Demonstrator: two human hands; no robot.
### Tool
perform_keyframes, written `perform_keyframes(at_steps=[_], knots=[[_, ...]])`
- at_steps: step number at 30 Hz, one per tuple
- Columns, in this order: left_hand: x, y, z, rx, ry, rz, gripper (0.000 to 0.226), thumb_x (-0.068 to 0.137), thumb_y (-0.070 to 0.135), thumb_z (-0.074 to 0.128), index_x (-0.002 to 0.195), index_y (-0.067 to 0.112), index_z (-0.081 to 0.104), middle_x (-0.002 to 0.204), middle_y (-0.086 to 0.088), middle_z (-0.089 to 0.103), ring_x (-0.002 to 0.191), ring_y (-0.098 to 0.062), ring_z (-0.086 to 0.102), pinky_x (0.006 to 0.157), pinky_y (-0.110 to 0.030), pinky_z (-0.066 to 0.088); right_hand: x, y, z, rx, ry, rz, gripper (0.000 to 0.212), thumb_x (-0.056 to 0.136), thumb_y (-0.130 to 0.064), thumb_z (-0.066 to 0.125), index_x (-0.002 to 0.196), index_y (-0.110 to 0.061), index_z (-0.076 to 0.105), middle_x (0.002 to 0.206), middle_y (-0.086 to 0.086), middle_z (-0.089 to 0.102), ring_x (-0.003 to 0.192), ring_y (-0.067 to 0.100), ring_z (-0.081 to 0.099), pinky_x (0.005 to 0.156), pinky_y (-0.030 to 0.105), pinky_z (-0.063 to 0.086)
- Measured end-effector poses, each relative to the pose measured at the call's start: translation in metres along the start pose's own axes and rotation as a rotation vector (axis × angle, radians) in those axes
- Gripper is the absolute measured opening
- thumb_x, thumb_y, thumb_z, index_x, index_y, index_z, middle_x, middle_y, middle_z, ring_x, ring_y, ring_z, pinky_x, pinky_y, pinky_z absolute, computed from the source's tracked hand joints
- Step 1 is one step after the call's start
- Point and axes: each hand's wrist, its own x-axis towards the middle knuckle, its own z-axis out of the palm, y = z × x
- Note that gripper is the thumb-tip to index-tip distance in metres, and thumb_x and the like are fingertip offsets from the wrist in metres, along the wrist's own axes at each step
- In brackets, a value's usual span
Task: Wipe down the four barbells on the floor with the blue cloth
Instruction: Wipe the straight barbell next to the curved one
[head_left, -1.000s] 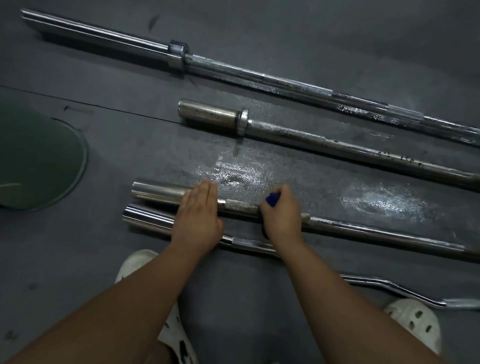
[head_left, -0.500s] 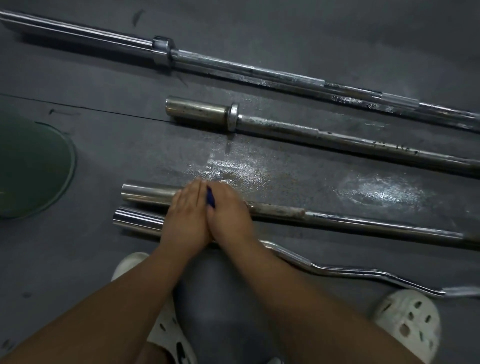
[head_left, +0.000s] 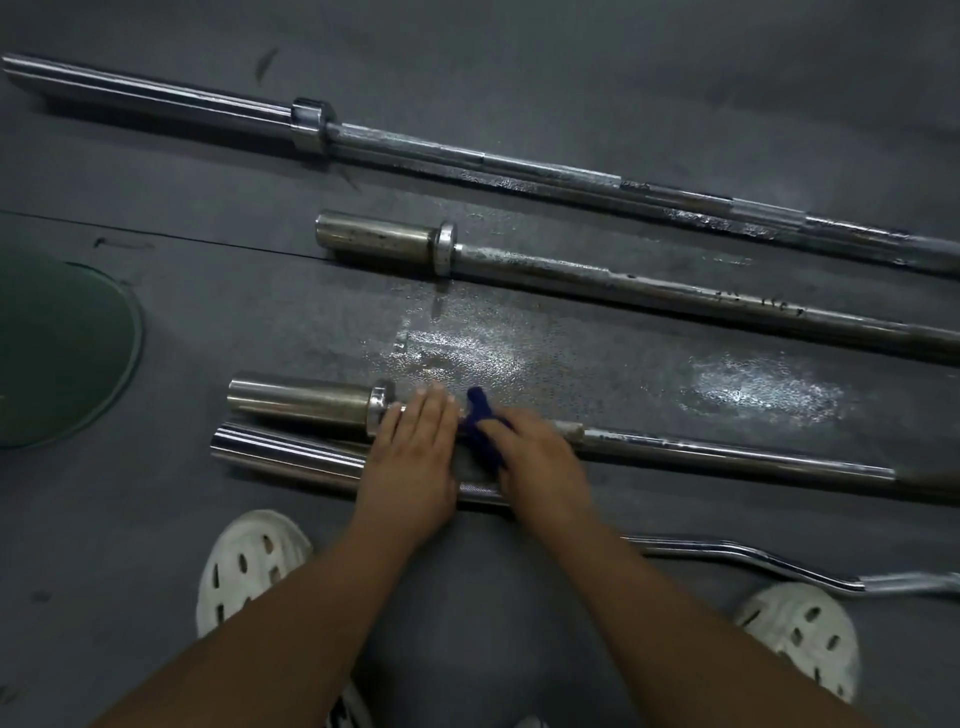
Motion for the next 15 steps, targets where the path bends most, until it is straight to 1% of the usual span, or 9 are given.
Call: perform_keyframes(at_steps=[2, 3, 4, 5, 7, 8, 9, 12, 15], knots=[[-0.001, 0.011, -0.001, 0.001, -0.017, 0.016, 0.084, 0.071, 0.033, 0.051, 0.149, 0.004, 0.038, 0.156, -0.017, 0.036, 0.144, -0.032, 0.034, 0.118, -0.050, 0.027, -0.010, 0.023, -0.011, -0.006, 0.081, 0.174, 0.033, 0.072, -0.005, 0.062, 0.102, -0.016, 0.069, 0.099, 0.005, 0.065, 0.086, 0.029, 0.060, 0.073, 0.037, 0.051], [-0.001, 0.015, -0.002, -0.006, -0.016, 0.022, 0.081, 0.073, 0.034, 0.048, 0.148, 0.004, 0.040, 0.155, -0.017, 0.038, 0.144, -0.032, 0.035, 0.118, -0.050, 0.028, -0.011, 0.026, -0.014, 0.018, 0.116, 0.261, 0.033, 0.070, -0.001, 0.063, 0.099, -0.014, 0.069, 0.095, 0.007, 0.065, 0.084, 0.030, 0.060, 0.073, 0.037, 0.051], [0.000, 0.019, -0.002, -0.016, -0.012, 0.023, 0.079, 0.075, 0.034, 0.046, 0.147, 0.004, 0.042, 0.154, -0.017, 0.040, 0.143, -0.032, 0.036, 0.117, -0.050, 0.028, -0.009, 0.023, -0.015, 0.051, 0.142, 0.298, 0.033, 0.069, 0.001, 0.063, 0.099, -0.012, 0.069, 0.095, 0.008, 0.065, 0.084, 0.031, 0.060, 0.074, 0.037, 0.051], [0.001, 0.023, -0.002, -0.024, -0.011, 0.023, 0.077, 0.076, 0.035, 0.045, 0.146, 0.004, 0.044, 0.152, -0.018, 0.041, 0.141, -0.033, 0.038, 0.116, -0.051, 0.030, -0.006, 0.014, -0.016, 0.069, 0.132, 0.267, 0.033, 0.072, -0.002, 0.059, 0.102, -0.012, 0.069, 0.098, 0.009, 0.064, 0.088, 0.031, 0.059, 0.078, 0.038, 0.051], [0.000, 0.030, 0.001, -0.029, -0.021, 0.007, 0.075, 0.077, 0.038, 0.044, 0.145, 0.006, 0.046, 0.152, -0.018, 0.043, 0.140, -0.033, 0.039, 0.115, -0.053, 0.032, -0.009, 0.002, -0.013, 0.078, 0.005, 0.131, 0.044, 0.078, -0.017, 0.042, 0.115, -0.015, 0.065, 0.115, 0.007, 0.062, 0.102, 0.027, 0.056, 0.088, 0.036, 0.049], [-0.001, 0.033, 0.002, -0.030, -0.029, -0.010, 0.076, 0.077, 0.039, 0.046, 0.145, 0.007, 0.046, 0.152, -0.017, 0.042, 0.141, -0.033, 0.039, 0.114, -0.053, 0.032, -0.013, 0.005, -0.014, 0.070, -0.028, 0.089, 0.049, 0.078, -0.021, 0.037, 0.120, -0.017, 0.062, 0.120, 0.005, 0.060, 0.106, 0.026, 0.055, 0.089, 0.035, 0.049], [-0.001, 0.036, 0.002, -0.026, -0.041, -0.028, 0.077, 0.076, 0.039, 0.048, 0.146, 0.008, 0.045, 0.154, -0.016, 0.040, 0.142, -0.033, 0.037, 0.114, -0.053, 0.033, -0.016, 0.014, -0.017, 0.055, -0.015, 0.103, 0.048, 0.079, -0.020, 0.039, 0.122, -0.018, 0.061, 0.121, 0.004, 0.059, 0.105, 0.026, 0.055, 0.087, 0.035, 0.049], [0.001, 0.041, 0.000, 0.013, -0.086, -0.060, 0.081, 0.080, 0.041, 0.050, 0.153, 0.013, 0.032, 0.161, -0.012, 0.027, 0.148, -0.031, 0.025, 0.119, -0.050, 0.024, -0.028, 0.040, -0.024, -0.006, 0.046, 0.262, 0.046, 0.077, -0.004, 0.057, 0.121, -0.015, 0.060, 0.115, 0.004, 0.060, 0.098, 0.027, 0.056, 0.080, 0.035, 0.049], [0.003, 0.047, -0.008, 0.027, -0.126, -0.081, 0.081, 0.088, 0.042, 0.048, 0.157, 0.016, 0.018, 0.165, -0.009, 0.013, 0.152, -0.028, 0.012, 0.122, -0.046, 0.012, -0.028, 0.038, -0.033, 0.048, 0.058, 0.408, 0.038, 0.076, 0.001, 0.056, 0.111, -0.013, 0.066, 0.108, 0.005, 0.059, 0.098, 0.027, 0.054, 0.080, 0.033, 0.046]])
